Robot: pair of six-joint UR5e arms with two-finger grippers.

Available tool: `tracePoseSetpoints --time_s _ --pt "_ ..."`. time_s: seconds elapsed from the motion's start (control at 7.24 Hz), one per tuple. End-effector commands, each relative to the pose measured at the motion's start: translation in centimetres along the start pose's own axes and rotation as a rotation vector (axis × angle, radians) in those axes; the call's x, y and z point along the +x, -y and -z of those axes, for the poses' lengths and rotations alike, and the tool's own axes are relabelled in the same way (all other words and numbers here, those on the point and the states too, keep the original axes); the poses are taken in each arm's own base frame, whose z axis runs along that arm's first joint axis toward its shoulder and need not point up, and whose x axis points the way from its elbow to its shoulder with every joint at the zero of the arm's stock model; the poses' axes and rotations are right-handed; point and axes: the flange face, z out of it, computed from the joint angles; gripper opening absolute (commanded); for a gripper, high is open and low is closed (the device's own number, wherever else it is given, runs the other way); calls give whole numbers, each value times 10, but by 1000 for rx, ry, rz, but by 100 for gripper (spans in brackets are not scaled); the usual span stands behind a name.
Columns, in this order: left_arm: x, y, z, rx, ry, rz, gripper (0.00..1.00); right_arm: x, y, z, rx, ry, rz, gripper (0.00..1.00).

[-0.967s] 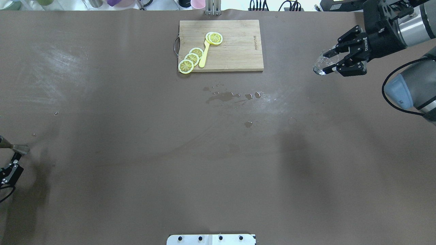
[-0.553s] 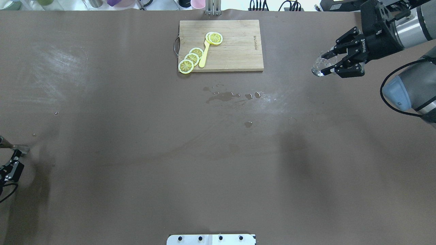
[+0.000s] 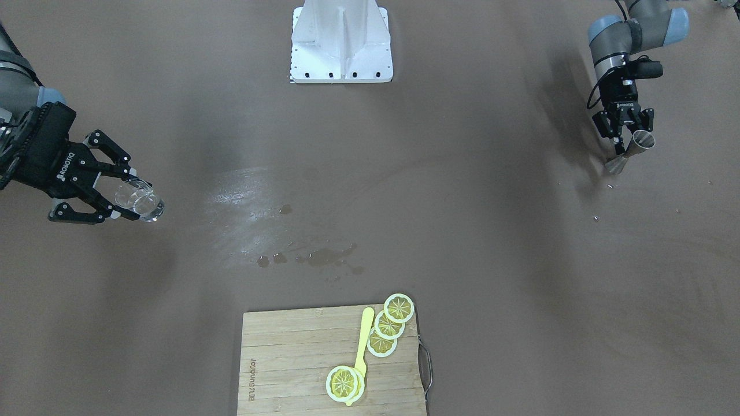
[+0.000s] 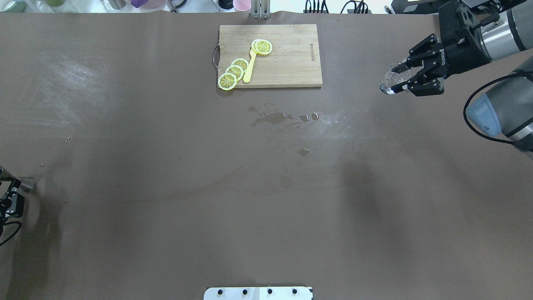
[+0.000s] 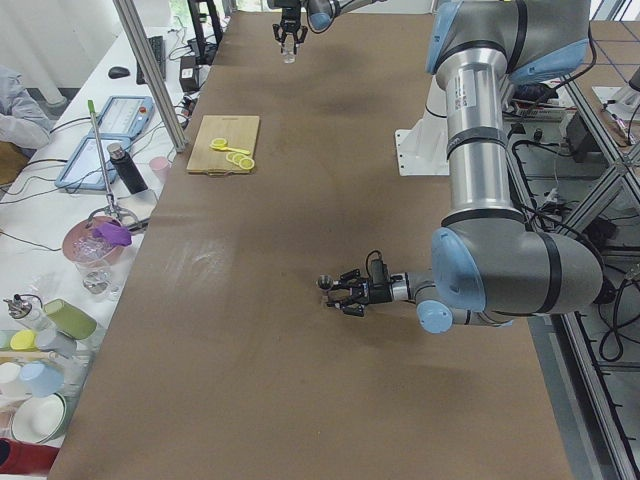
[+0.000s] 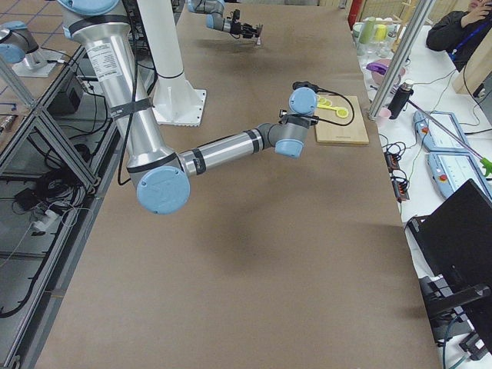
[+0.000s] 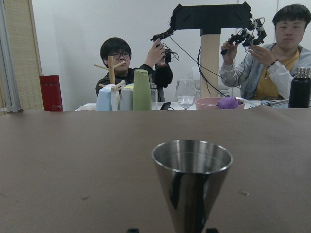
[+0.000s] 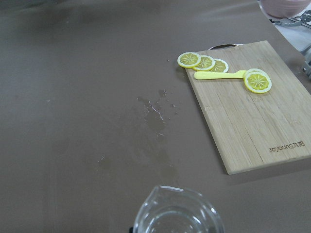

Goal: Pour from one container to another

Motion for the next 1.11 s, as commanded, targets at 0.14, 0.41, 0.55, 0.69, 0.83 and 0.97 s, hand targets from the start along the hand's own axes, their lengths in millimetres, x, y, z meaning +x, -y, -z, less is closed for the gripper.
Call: tracePoseSetpoints --time_s 0.14,0.41,0.55,0.69,0.83,0.97 --pt "2 0 -2 -4 8 4 61 0 -1 -1 -1 -4 0 0" --pt "1 0 -4 -4 18 1 64 0 0 -1 -2 -5 1 0" --pt "2 -1 -4 -2 20 -3 63 1 1 -1 -1 -8 4 0" --pt "3 -2 -6 -10 28 -3 63 1 1 -2 -2 -14 6 0" --pt "4 -1 -7 -7 31 -1 61 1 4 -5 -1 -16 10 0" --pt "5 -1 -8 -6 34 3 60 -1 7 -7 2 -12 15 0"
